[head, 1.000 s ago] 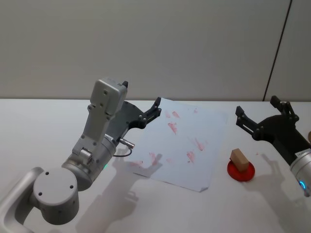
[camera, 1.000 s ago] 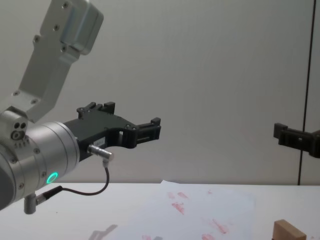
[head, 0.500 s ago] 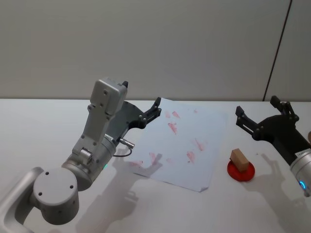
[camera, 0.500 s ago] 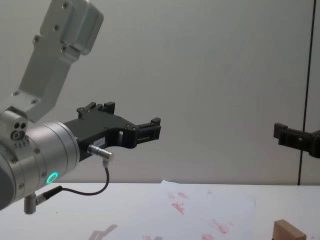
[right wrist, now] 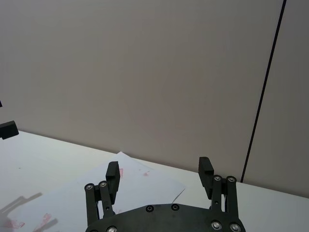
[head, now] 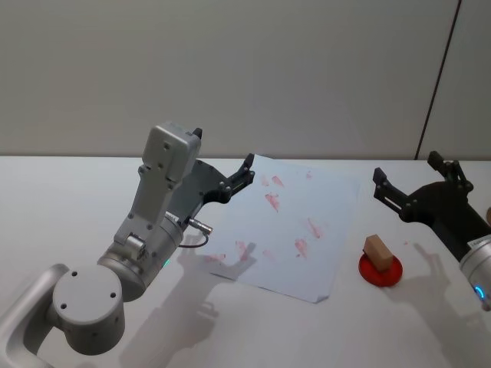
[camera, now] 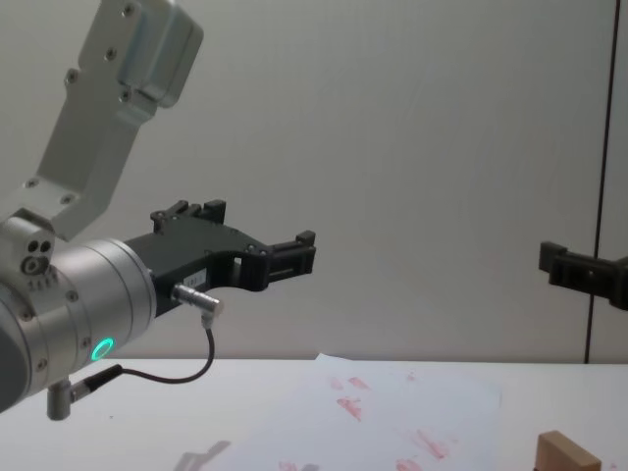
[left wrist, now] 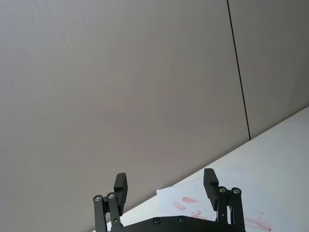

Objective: Use the one hand to pick up the stamp and affix it onto the A4 paper.

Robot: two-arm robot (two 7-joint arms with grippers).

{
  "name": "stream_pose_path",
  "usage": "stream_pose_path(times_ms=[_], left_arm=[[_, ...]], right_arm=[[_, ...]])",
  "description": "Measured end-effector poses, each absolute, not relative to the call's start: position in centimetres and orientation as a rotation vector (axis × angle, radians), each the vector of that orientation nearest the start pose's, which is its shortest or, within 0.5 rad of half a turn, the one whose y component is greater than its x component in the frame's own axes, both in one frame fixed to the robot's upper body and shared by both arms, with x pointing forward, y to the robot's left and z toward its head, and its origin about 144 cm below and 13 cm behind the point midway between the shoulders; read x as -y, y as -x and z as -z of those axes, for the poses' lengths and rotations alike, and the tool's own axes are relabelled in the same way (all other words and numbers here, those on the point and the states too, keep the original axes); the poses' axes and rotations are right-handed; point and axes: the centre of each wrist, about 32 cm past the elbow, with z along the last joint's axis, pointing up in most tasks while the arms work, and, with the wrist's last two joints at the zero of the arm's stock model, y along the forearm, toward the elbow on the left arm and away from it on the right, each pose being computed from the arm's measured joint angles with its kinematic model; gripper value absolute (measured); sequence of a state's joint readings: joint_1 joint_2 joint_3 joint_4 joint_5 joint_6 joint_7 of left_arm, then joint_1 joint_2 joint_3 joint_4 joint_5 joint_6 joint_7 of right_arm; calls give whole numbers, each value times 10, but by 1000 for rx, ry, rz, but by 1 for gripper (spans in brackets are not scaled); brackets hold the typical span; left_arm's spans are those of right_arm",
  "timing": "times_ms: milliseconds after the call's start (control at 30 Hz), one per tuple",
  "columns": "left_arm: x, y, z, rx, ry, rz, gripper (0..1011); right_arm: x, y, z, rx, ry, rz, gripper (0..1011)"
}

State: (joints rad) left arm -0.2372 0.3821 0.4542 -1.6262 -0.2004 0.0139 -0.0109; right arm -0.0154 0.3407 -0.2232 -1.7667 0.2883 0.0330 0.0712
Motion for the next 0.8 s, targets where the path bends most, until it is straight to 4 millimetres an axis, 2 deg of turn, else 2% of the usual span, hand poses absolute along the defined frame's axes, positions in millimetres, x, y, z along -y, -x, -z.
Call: stream_pose_path(times_ms=[333,800], left_arm=[[-198,-492,-1204,268,-61,-1124,1003],[-198,-492,-1204,268,-61,-1124,1003]], right_arm=[[249,-435,-1190,64,1,1211,1001],[259,-418,-1182,-33,145,1183,1001]])
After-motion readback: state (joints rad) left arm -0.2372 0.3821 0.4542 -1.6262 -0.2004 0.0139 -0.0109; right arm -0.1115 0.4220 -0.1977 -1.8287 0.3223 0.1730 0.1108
